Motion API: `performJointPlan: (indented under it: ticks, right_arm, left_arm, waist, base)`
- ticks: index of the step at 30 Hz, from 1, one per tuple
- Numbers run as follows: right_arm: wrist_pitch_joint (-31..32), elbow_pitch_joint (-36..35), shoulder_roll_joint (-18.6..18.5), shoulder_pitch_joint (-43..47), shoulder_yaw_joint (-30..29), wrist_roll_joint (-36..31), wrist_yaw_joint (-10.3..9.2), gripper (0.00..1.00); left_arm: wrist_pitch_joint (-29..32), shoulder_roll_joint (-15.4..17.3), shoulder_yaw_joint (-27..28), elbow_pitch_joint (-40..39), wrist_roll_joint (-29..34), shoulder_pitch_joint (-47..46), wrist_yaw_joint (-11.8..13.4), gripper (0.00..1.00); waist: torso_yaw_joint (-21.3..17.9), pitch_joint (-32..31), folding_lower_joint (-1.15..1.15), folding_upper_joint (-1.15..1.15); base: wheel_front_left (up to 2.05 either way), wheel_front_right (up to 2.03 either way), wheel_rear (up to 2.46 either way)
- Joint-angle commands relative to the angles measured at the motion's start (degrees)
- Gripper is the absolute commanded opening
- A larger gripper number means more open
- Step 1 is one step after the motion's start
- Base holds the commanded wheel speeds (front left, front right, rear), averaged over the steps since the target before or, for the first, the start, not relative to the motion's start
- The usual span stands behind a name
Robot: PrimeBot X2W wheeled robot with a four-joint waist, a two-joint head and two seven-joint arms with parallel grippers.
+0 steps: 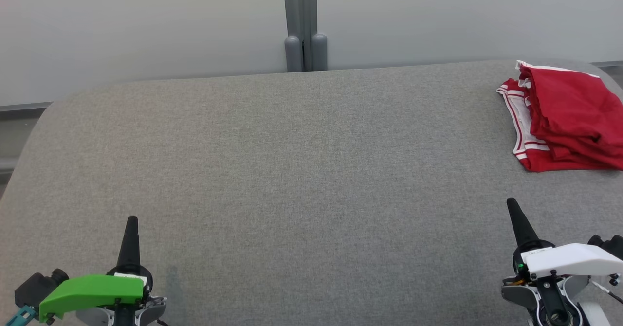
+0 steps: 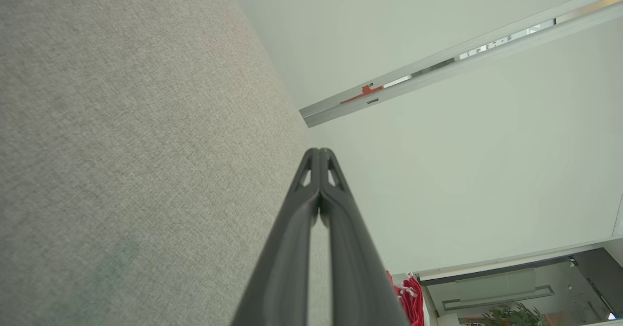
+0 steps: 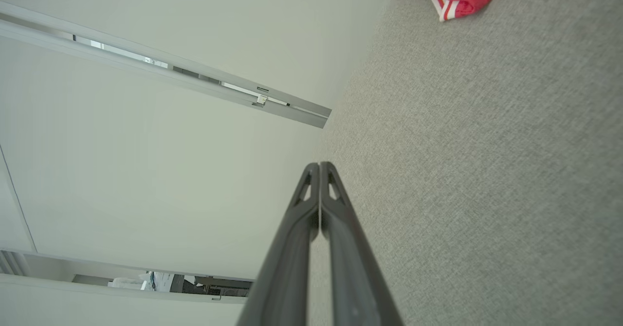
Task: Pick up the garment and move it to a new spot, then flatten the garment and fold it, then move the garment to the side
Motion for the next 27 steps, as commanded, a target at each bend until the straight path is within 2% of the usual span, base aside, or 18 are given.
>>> performJointPlan:
  ticks: [1,27]
  right_arm:
    - [0.37,-0.19,-0.07,-1.26,-0.36,1.51,0.03,0.00]
    - [3.76,0.95,0.91,-2.76,-1.67,13.07,0.02,0.00]
  left_arm:
    - [0.41,0.31,0.24,-0.65,-1.57,-1.55,-0.38,0.00]
    - [3.73,0.34,1.10,-0.81,-14.00,-2.56,-0.42,0.00]
  waist:
    - [-0.02,0.01,0.00,0.00]
    - [-0.41,0.19,0.00,0.00]
  base:
    - [0.00,0.00,0.00]
    - [0.00,0.00,0.00]
